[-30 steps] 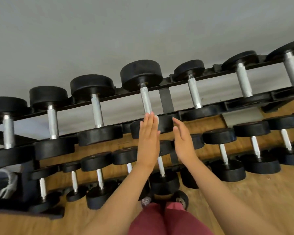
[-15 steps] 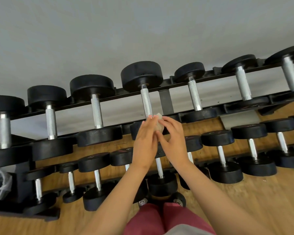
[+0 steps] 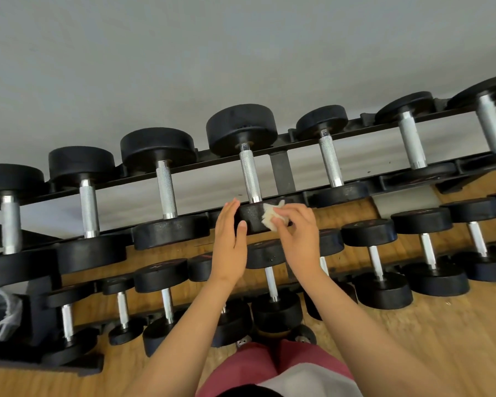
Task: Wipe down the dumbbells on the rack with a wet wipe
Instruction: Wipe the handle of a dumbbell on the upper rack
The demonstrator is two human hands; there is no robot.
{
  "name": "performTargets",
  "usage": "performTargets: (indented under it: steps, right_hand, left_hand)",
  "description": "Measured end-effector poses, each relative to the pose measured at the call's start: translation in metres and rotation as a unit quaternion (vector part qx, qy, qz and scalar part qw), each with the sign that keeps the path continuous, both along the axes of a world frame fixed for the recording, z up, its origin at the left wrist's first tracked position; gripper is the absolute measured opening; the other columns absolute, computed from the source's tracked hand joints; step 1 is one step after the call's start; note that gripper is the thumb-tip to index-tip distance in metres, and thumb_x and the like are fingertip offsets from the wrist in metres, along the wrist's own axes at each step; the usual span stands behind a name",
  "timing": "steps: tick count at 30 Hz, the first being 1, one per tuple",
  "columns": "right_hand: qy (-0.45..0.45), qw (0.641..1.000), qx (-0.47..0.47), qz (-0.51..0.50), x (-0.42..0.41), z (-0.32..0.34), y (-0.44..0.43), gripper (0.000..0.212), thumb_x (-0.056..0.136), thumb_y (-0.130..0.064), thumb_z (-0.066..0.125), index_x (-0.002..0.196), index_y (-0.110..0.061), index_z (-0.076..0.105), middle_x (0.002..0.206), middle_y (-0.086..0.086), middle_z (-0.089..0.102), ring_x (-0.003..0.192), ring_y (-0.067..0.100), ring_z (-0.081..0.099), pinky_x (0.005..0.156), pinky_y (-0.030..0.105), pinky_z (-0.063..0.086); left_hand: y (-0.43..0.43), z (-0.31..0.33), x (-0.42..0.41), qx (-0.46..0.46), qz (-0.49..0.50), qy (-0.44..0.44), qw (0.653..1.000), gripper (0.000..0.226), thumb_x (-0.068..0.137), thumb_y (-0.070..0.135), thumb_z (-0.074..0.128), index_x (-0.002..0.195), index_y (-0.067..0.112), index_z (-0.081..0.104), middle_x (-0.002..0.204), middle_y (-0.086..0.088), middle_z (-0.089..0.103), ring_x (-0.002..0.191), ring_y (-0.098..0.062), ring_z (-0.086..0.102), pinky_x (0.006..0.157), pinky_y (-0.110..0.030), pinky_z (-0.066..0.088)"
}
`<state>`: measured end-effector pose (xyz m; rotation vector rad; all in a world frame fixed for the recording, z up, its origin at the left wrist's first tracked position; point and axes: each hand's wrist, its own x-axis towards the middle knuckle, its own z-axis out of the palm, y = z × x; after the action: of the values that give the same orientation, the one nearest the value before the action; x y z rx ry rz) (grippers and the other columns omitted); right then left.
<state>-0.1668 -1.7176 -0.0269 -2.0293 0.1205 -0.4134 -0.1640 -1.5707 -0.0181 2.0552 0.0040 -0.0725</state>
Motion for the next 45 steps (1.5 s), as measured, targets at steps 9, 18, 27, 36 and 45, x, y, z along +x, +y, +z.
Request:
performTargets:
  steps: [9,18,27,36,45]
  right_hand:
    - [0.167,0.966,0.176,-0.093,-0.002,-0.019,-0.032,0.017,0.096,-0.009,0.057,0.103,-0.019,0.068,0.096,-0.007,0.067,0.096,0.007,0.063,0.086,0.016,0.051]
    - [-0.03,0.999,-0.024,0.01,0.006,0.013,0.017,0.027,0.083,0.002,0.069,0.106,-0.012,0.073,0.113,-0.003,0.067,0.11,0.002,0.048,0.096,0.005,0.036]
    - [0.03,0.995,-0.047,-0.08,0.017,0.022,0.021,0.024,0.093,-0.009,0.061,0.116,-0.012,0.069,0.111,-0.004,0.066,0.108,0.004,0.046,0.09,0.004,0.036]
    - [0.001,0.997,-0.02,-0.069,0.082,0.062,0.001,0.022,0.093,-0.011,0.062,0.114,-0.015,0.066,0.108,-0.01,0.061,0.107,0.009,0.055,0.089,0.007,0.038]
    - [-0.01,0.999,-0.051,0.001,0.185,0.08,-0.004,0.021,0.094,-0.007,0.058,0.113,-0.008,0.067,0.113,0.004,0.062,0.103,0.012,0.056,0.087,0.008,0.038]
  left_hand:
    - [-0.004,0.0,0.0,0.045,0.012,-0.011,0.999,0.046,0.104,0.027,0.037,0.15,0.023,0.031,0.156,0.007,0.028,0.14,0.004,0.016,0.118,-0.024,0.014]
    - [0.004,0.007,0.012,0.0,0.037,-0.021,0.999,0.032,0.105,0.021,0.039,0.133,0.022,0.053,0.132,0.01,0.052,0.126,0.0,0.04,0.109,-0.02,0.031]
    - [0.01,0.013,0.043,-0.058,0.054,0.012,0.997,0.019,0.102,0.022,0.046,0.103,0.023,0.065,0.101,0.013,0.063,0.101,-0.001,0.055,0.091,-0.022,0.042]
    - [-0.034,0.012,0.083,-0.007,0.204,0.072,0.976,0.015,0.1,0.035,0.045,0.097,0.026,0.056,0.099,0.003,0.062,0.091,-0.015,0.059,0.067,-0.023,0.04]
    - [-0.039,0.019,0.078,-0.015,0.238,0.07,0.969,0.019,0.098,0.027,0.05,0.08,0.025,0.053,0.078,0.009,0.058,0.074,-0.005,0.055,0.062,-0.018,0.038]
